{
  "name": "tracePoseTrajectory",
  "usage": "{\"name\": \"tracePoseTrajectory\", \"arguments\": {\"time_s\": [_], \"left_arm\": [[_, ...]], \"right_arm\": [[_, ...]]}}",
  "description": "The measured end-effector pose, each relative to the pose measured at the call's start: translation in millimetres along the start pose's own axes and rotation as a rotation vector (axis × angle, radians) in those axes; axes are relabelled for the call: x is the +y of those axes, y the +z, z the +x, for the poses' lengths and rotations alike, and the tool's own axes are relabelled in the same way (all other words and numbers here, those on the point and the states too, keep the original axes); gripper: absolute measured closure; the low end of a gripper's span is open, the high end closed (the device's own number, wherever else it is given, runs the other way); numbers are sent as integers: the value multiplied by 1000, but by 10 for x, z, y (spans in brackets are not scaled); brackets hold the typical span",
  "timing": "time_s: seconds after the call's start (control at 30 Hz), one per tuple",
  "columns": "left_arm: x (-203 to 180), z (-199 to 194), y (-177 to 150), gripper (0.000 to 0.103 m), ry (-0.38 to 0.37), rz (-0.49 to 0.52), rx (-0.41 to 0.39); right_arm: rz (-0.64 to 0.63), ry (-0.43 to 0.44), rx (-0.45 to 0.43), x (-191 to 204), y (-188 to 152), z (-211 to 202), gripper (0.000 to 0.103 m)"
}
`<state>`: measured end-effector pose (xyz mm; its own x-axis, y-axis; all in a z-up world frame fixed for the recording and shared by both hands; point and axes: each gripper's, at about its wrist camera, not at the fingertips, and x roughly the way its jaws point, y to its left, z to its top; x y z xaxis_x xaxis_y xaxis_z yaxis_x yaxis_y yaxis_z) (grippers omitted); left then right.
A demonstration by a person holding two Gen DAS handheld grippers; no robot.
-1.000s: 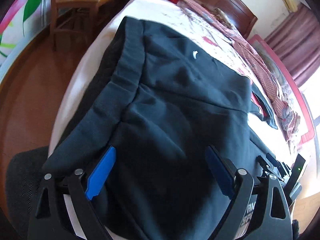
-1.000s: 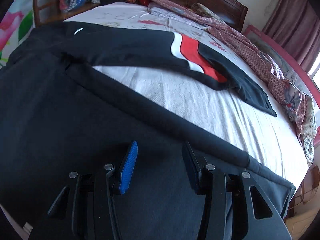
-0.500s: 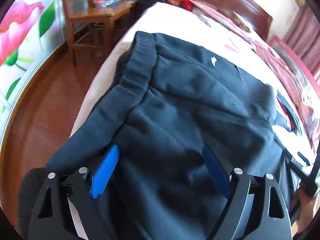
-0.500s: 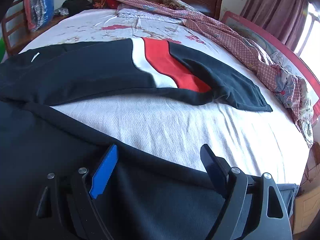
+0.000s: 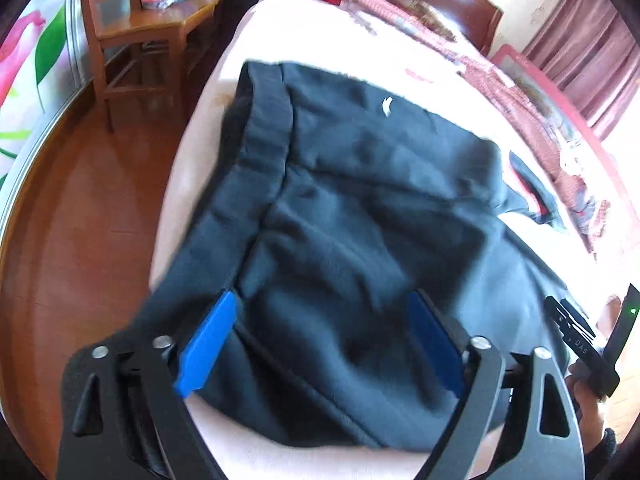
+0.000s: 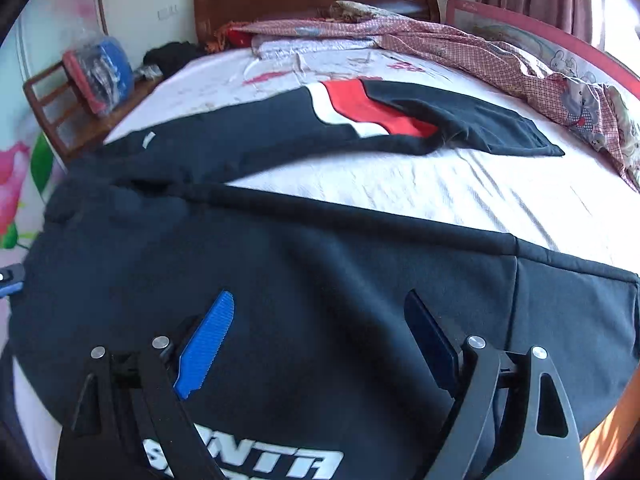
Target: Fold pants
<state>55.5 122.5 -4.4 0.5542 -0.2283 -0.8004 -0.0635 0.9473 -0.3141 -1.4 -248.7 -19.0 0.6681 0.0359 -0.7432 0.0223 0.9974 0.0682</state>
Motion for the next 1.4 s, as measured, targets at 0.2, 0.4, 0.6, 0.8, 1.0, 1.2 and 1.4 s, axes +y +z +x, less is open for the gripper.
{"name": "tracePoseTrajectory", "arguments": {"time_s": [0.2, 0.4, 0.6, 0.8, 1.0, 1.2, 1.4], "left_arm": [[212, -164, 763, 2, -4, 290, -193], [543, 463, 1642, 4, -27, 451, -114], [775, 1051, 1964, 36, -170, 382, 0], [732, 1316, 1870, 44, -273, 396, 74], [744, 1356, 1914, 57, -269, 376, 80], [678, 1020, 1881, 93, -188, 314, 11], [213, 63, 1579, 94, -196, 247, -278]], "right_arm": [[-9, 60, 46, 243, -114, -188, 17], [2, 83, 107, 529, -114, -206, 17], [3, 101, 140, 708, 5, -133, 17], [-11, 131, 167, 836, 64, -22, 17], [-30, 148, 182, 933, 34, 18, 17], [18, 167, 167, 833, 158, -1, 17], [248, 214, 162, 260, 976, 145, 15]]}}
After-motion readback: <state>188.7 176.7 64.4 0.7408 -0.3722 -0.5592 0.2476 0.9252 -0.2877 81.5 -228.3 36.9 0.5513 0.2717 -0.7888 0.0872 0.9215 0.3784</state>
